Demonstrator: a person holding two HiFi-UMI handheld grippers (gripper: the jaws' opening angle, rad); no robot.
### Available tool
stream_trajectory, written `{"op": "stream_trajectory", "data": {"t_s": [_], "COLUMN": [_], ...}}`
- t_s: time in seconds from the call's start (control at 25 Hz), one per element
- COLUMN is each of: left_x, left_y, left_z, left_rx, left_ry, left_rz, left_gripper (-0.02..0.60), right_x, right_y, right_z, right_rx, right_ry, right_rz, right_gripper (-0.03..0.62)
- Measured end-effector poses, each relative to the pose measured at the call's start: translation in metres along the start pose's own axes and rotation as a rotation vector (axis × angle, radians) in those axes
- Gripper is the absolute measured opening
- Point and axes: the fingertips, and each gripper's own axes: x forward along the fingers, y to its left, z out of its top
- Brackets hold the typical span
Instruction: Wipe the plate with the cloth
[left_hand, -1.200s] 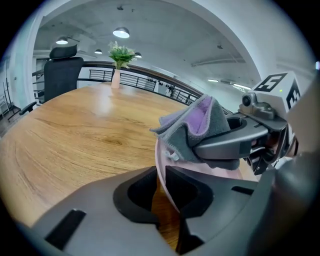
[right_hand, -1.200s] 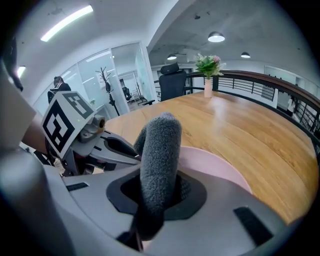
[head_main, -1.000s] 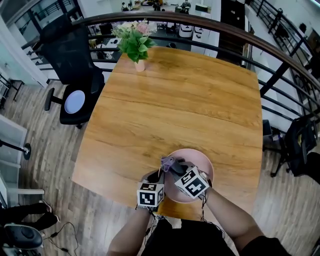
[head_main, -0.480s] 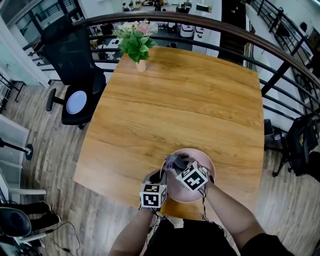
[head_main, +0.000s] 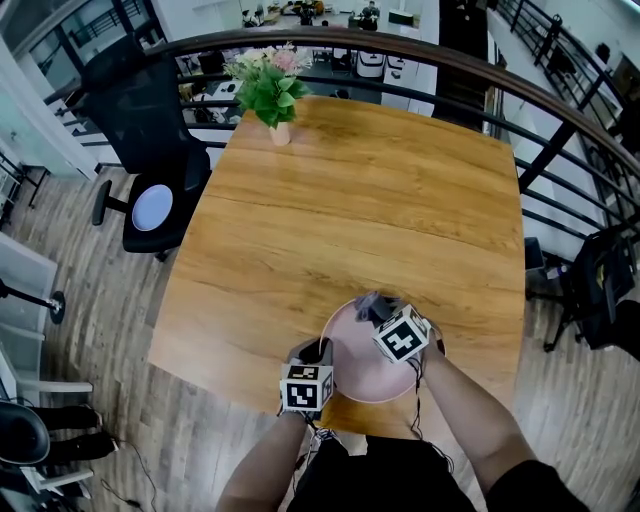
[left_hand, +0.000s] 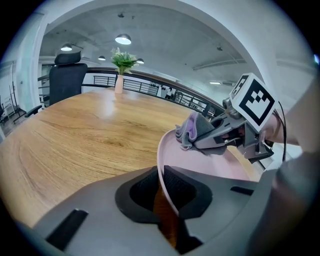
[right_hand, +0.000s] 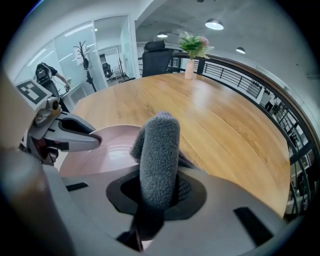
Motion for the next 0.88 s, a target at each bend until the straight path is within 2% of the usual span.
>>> {"op": "stream_trajectory", "data": {"t_s": [0.32, 0.44, 0.88], "left_x": [-0.001, -0.001, 0.0], "left_y": [-0.002, -0.003, -0.002], "left_z": [0.0, 0.0, 0.001], "left_rx": [-0.006, -0.008, -0.021], "left_ry": [0.003, 0.003, 0.019], "left_rz": [0.001, 0.001, -0.008], "left_gripper": [0.051, 0.051, 0.051], "right_x": [-0.02, -0.03, -0.052], "right_y": [-0.027, -0.029, -0.014], "right_z": [-0.034, -0.038, -0.084], "right_rx": [0.022, 0.017, 0.114], "right_ry": [0.074, 0.063, 0.087], "right_rz": [-0.046, -0.066, -0.072], "right_gripper": [0.072, 0.072, 0.073]}}
